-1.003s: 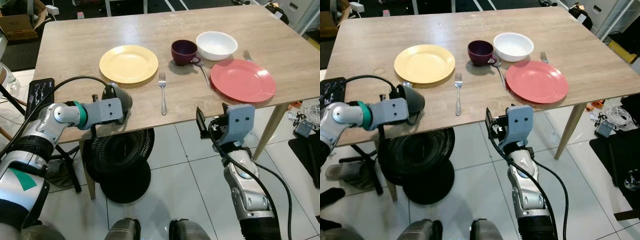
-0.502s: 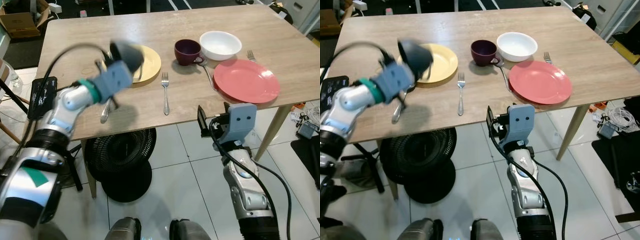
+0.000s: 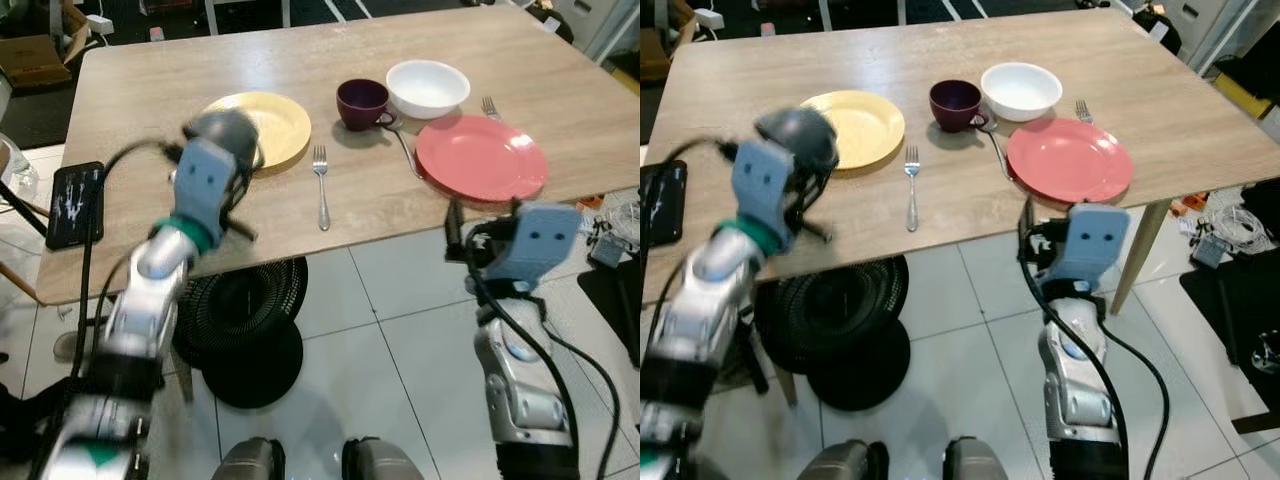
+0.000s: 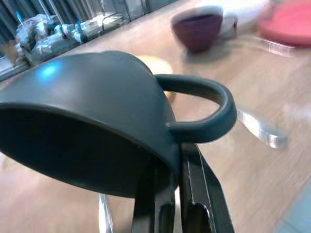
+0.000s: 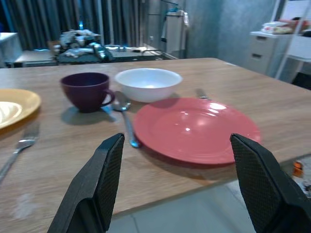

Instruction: Setting the table

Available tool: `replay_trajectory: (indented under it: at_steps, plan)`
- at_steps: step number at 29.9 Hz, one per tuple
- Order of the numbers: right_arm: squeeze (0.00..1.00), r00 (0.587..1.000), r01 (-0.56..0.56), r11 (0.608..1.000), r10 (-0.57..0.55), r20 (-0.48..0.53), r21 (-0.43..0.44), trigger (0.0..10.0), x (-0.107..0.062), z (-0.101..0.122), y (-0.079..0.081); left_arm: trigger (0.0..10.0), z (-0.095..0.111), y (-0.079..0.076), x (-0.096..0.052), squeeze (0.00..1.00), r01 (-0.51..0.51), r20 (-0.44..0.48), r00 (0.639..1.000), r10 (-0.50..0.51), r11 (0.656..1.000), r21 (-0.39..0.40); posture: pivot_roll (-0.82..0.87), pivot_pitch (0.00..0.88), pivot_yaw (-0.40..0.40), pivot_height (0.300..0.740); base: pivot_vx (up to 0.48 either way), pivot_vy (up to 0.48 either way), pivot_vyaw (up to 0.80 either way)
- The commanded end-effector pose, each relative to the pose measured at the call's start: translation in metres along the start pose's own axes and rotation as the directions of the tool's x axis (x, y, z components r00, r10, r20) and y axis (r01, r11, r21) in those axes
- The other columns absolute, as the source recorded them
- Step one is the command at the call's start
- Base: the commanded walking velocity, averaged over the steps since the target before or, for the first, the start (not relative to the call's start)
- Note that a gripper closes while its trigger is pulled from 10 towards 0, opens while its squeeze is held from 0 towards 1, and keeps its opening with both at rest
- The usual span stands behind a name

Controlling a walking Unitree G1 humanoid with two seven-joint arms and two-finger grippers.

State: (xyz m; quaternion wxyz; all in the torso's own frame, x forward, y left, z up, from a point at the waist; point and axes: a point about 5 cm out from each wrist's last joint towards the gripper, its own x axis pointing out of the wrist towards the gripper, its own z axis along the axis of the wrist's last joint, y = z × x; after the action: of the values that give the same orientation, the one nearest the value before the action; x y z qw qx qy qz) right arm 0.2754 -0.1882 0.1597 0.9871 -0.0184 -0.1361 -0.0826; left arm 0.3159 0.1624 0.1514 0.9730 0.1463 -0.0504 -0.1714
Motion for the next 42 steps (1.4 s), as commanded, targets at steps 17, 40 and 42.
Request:
replay_trajectory:
  at_steps: [17, 40, 42]
  plan:
    - [0.0, 0.999, 0.042, 0.999, -0.043, -0.029, -0.029, 10.0, -0.008, -0.005, -0.007, 10.0, 0.012, -0.005, -0.006, 0.0, -0.039, -0.028, 0.999, 0.04, 0.999, 0.026, -0.01, 0.011, 0.067, 0.74, 0.0, 0.0, 0.0]
    - [0.0, 0.997, 0.059, 0.998, -0.061, -0.053, -0.038, 10.0, -0.007, -0.011, -0.01, 10.0, 0.011, -0.009, -0.002, 0.0, -0.089, -0.041, 0.995, 0.088, 0.996, -0.004, 0.0, 0.025, 0.066, 0.74, -0.012, 0.0, 0.0]
    - [0.0, 0.997, 0.058, 0.998, -0.06, -0.055, -0.038, 10.0, -0.007, -0.011, -0.01, 10.0, 0.011, -0.009, -0.002, 0.0, -0.089, -0.041, 0.995, 0.089, 0.996, -0.003, 0.0, 0.025, 0.066, 0.74, -0.27, 0.0, 0.0]
